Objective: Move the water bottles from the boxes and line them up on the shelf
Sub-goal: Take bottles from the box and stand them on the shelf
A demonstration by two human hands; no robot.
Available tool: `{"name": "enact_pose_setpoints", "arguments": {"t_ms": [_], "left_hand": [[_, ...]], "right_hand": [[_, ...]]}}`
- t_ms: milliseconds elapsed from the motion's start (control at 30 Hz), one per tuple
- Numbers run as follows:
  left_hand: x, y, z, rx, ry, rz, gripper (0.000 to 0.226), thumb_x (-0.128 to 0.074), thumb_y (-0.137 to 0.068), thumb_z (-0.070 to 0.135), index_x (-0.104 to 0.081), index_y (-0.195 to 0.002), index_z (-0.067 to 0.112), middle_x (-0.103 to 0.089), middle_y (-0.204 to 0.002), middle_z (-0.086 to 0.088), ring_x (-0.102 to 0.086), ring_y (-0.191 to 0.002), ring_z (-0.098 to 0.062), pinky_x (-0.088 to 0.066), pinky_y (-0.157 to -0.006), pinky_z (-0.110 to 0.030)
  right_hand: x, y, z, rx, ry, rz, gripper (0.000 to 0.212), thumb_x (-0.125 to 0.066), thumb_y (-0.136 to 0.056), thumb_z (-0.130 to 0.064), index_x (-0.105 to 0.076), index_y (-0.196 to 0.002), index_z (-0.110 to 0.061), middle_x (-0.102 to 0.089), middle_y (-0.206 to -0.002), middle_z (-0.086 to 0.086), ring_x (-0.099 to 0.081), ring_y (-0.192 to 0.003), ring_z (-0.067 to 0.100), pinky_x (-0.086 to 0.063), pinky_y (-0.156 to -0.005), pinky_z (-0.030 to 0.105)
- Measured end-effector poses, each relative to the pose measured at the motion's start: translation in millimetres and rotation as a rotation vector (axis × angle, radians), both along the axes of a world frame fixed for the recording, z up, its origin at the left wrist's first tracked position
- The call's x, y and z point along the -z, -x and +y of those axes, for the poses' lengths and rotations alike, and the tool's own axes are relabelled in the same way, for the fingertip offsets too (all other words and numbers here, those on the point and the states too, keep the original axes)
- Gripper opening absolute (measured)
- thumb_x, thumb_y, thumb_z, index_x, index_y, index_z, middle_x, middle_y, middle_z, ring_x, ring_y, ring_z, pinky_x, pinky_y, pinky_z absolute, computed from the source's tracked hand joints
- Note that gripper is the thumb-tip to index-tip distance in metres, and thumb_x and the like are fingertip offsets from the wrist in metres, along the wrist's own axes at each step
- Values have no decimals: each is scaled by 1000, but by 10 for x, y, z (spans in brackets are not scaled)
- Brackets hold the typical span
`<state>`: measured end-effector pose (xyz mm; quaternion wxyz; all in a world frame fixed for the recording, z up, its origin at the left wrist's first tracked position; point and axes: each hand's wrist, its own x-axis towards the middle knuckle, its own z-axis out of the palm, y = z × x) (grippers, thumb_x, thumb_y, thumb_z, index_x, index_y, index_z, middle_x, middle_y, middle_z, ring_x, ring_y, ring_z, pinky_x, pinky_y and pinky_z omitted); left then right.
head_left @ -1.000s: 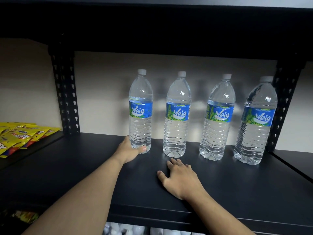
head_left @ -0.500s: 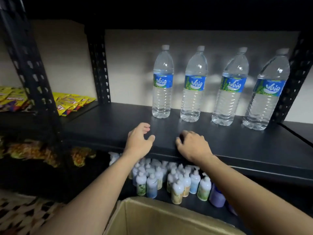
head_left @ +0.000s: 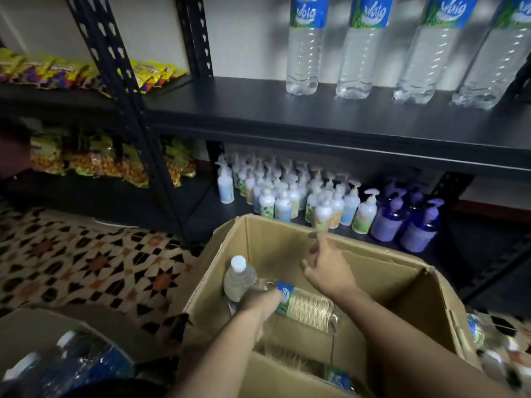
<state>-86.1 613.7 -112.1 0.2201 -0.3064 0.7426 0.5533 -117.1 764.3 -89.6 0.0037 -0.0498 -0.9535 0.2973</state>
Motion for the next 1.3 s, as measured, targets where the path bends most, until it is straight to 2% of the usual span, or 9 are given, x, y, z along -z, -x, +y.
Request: {"name": "enact_pose_setpoints", "arguments": {"t_ms": [167,367,467,567,700,767,900,1100,1300], "left_hand": [[1352,468,-200,-263,-122,-116,124,-85,-20,51,-56,-131,4,-63,-127,-13,-63,-112,-32,-53,-95,-41],[730,547,22,-572,223,134,90,-95,-54,19,-39,-122,2,-51,-129,-22,-55,-115,-41,-48,-92,-43],[906,657,58,-440,383,248,81,-91,-58,23,-41,-119,3,-56,-121,-21,-57,-110,-40,-48,-84,-41],[1059,798,13,-281,478,401,80,-90,-51,32,-42,-111,9,-62,-109,-18,-60,-103,-38,-48,-77,-38],[1220,931,-59,-98,464,481,75,-88,-49,37,-40,-104,20,-63,-102,-6,-61,-97,-32,-48,-76,-34],[1326,939,-156,-5,398,465,84,-90,-45,39,-42,-112,24,-63,-105,2,-61,-97,-24,-49,-80,-30],[1585,820,-435,168,177,273,96,-99,-38,21,-44,-116,27,-63,-109,11,-62,-101,-9,-47,-86,-22],[1717,865,-499,234,211,268,90,-95,-32,26,-50,-110,28,-68,-99,14,-67,-93,-6,-51,-84,-23],[1759,861,-540,256,238,285,81,-89,-27,34,-60,-102,24,-73,-92,12,-70,-86,-5,-58,-86,-32]], "right_hand": [[625,151,33,-112,-91,-292,68,-63,-86,-39,-31,-145,-29,-53,-141,6,-58,-120,31,-46,-101,38],[1345,514,32,-236,-210,-448,82,-67,-82,-47,-28,-151,-25,-43,-149,5,-44,-135,30,-39,-109,36],[1744,586,24,-309,-219,-486,91,-73,-74,-51,-27,-150,-31,-44,-146,5,-41,-137,27,-38,-111,34],[2043,570,-4,-331,-449,-474,101,-75,-73,-57,-26,-150,-15,-35,-144,12,-37,-133,30,-36,-109,38],[2342,419,-67,-270,-623,-307,98,-85,-51,-57,-49,-130,-12,-45,-123,10,-46,-109,29,-51,-80,44],[2419,396,-80,-219,-600,-297,94,-88,-40,-54,-57,-118,-12,-49,-114,10,-49,-100,29,-51,-71,44],[2460,387,-51,-193,-554,-305,82,-81,-55,-51,-49,-121,-13,-43,-121,9,-45,-108,29,-47,-84,45],[2455,302,-41,-117,-321,-538,92,-78,-62,-59,-34,-132,-18,-54,-128,5,-55,-119,27,-41,-99,45],[2398,314,176,-114,-185,-609,93,-83,-56,-60,-41,-129,-21,-59,-126,5,-58,-115,27,-46,-86,33]]}}
